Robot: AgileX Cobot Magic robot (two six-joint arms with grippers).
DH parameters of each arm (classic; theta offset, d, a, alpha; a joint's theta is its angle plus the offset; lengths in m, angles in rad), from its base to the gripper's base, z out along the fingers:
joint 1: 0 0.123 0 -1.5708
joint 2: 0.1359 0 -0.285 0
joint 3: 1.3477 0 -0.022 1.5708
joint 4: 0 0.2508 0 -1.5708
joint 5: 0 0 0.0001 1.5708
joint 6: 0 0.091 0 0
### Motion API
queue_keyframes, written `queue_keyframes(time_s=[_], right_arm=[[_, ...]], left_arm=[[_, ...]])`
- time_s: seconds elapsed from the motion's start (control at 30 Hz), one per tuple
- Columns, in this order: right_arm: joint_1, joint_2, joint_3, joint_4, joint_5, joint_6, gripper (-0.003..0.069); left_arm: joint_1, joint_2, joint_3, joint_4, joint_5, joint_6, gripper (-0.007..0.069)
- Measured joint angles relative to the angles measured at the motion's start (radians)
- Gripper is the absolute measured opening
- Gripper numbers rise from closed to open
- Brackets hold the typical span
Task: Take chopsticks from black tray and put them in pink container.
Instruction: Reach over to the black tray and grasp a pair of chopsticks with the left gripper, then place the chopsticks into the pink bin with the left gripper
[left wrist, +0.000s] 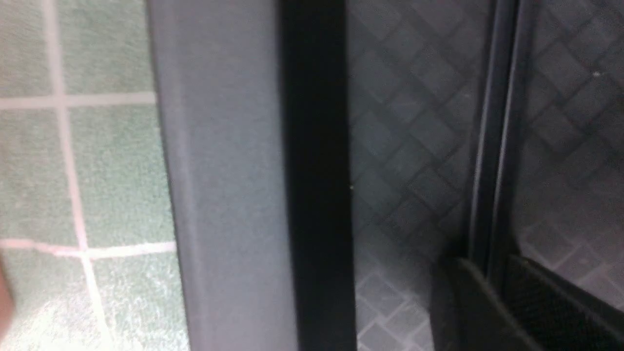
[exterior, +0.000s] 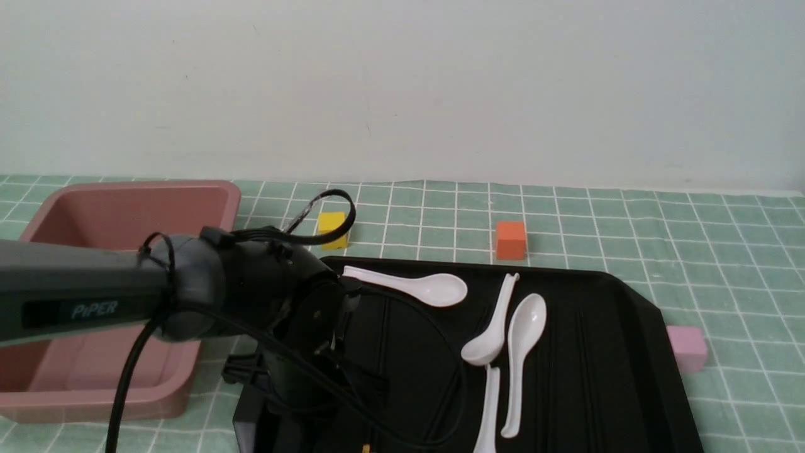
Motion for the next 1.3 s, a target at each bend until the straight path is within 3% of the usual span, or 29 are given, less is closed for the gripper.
queue_keyframes(time_s=[0.3,0.5,0.67,0.77,0.83,0.97,1.1,1.3], right_arm=[[0.0,0.0,0.0,-0.001,0.0,0.0,0.024],[0.0,0.0,0.0,0.0,0.0,0.0,0.024],[0.0,0.0,0.0,0.0,0.0,0.0,0.024],[0.0,0.0,0.0,0.0,0.0,0.0,0.024],[0.0,0.0,0.0,0.0,0.0,0.0,0.024],[0.0,0.0,0.0,0.0,0.0,0.0,0.024],[0.0,0.0,0.0,0.0,0.0,0.0,0.024],[0.0,0.0,0.0,0.0,0.0,0.0,0.024]], left_arm=[[0.0,-0.077,0.01,-0.014,0.064,-0.027,0.0081],[0.016,-0.349,-0.108,-0.006,0.184,-0.048,0.0081],[0.176,-0.461,-0.175,-0.005,0.275,0.021,0.0081],[0.337,-0.468,-0.175,-0.002,0.325,0.114,0.0081],[0.458,-0.449,-0.169,-0.009,0.303,0.167,0.0081],[0.602,-0.378,-0.155,-0.047,0.202,0.259,0.0081],[0.653,-0.265,-0.155,-0.057,0.131,0.346,0.0081],[0.654,-0.105,-0.155,0.004,0.097,0.353,0.0125]])
